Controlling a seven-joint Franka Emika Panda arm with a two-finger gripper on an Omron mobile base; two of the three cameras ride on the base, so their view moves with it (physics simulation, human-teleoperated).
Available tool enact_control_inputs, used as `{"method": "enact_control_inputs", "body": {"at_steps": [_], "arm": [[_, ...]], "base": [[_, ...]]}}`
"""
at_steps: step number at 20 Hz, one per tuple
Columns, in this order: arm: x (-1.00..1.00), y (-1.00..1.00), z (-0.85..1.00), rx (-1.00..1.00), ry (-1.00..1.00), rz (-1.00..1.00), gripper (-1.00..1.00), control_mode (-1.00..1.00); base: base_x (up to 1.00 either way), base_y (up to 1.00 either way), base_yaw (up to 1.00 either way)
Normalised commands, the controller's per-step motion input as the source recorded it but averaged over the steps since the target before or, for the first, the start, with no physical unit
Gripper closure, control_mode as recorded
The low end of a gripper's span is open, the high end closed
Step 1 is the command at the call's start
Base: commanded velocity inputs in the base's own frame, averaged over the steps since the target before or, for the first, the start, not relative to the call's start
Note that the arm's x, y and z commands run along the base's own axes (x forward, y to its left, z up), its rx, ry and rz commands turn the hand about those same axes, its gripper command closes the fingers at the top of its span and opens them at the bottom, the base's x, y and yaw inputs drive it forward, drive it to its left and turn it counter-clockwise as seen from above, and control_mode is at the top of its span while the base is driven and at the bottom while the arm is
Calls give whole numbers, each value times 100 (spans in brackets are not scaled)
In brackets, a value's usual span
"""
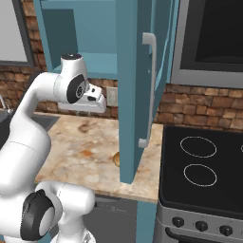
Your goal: Pick the potato from the counter and place it in the cabinet. Then close the cabinet.
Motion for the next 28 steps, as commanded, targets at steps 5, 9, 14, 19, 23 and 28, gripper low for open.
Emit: {"method": "enact_control_inputs", "body": {"at_steps": [5, 9, 14, 19, 23, 28], "arm": [[0, -1, -10, -1, 1, 0, -100, -100], [0, -17, -24, -2, 6, 0, -100, -100], [0, -43, -37, 0, 2, -1, -100, -100], [0, -45, -38, 0, 3, -5, -100, -100], [0, -35, -55, 0, 1, -5, -100, -100], [0, -32, -51, 0, 0, -5, -100, -100]], "base": [[0, 0, 0], [0, 0, 0], [0, 0, 0], [0, 0, 0], [0, 0, 0], [0, 0, 0]]}}
